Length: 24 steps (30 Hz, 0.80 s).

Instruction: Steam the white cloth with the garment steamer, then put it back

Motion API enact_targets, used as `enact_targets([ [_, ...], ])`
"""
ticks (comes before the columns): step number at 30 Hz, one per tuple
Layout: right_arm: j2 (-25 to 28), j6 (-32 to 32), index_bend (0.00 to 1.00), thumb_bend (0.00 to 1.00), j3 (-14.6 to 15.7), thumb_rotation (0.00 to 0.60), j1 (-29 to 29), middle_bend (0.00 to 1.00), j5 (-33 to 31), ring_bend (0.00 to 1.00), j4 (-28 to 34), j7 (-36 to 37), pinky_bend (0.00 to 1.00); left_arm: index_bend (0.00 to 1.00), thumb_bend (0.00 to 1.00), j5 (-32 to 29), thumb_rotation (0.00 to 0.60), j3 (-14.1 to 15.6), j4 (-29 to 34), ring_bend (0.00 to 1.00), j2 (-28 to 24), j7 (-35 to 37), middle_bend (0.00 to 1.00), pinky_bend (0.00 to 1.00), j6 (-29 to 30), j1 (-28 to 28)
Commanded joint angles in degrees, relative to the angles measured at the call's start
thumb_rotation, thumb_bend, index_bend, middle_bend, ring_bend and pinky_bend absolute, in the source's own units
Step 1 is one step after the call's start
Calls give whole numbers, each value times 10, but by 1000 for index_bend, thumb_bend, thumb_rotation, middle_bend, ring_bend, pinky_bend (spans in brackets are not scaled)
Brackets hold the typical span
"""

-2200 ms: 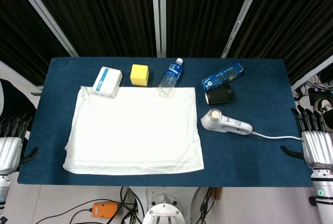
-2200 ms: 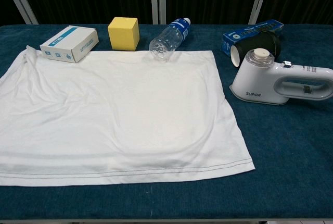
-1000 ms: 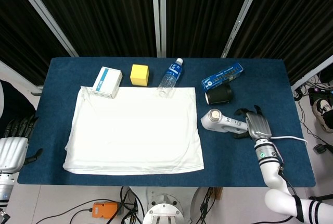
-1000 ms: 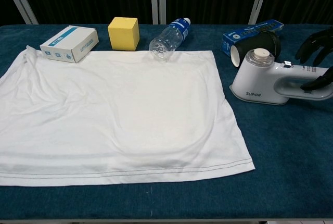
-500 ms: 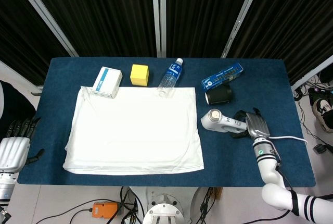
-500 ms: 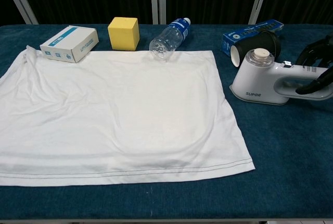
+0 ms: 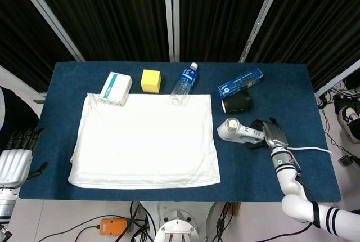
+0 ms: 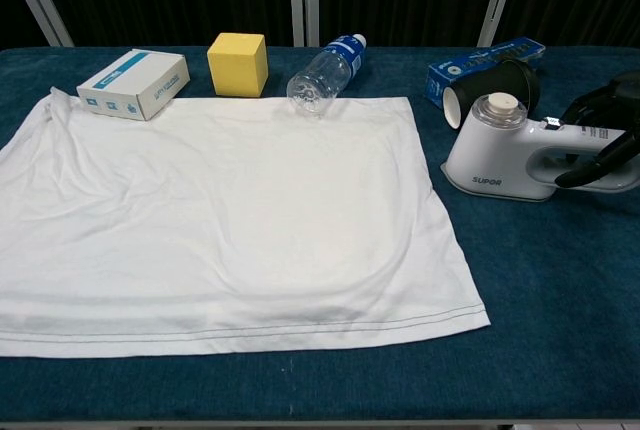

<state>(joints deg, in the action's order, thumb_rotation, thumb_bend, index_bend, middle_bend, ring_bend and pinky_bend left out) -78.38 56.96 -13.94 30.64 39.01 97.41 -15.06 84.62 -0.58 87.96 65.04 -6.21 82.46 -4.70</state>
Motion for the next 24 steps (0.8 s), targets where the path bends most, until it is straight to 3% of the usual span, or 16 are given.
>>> enact_targets([
  [1, 0, -5, 517, 67, 3, 600, 3, 565, -2, 591, -2, 2, 0, 0, 183, -1, 600, 0, 1, 0, 0, 0, 0, 0, 0, 0],
  [15, -1, -27, 597, 67, 13, 600, 20, 635, -16, 668, -10, 10, 6, 0, 183, -3, 600, 1, 1, 0, 0, 0, 0, 0, 0, 2],
  [24, -4, -50, 677, 133, 23, 600, 38, 684, -31, 714, -21, 4, 40, 0, 183, -6, 600, 1, -3, 0, 4, 3, 0, 0, -5, 2],
])
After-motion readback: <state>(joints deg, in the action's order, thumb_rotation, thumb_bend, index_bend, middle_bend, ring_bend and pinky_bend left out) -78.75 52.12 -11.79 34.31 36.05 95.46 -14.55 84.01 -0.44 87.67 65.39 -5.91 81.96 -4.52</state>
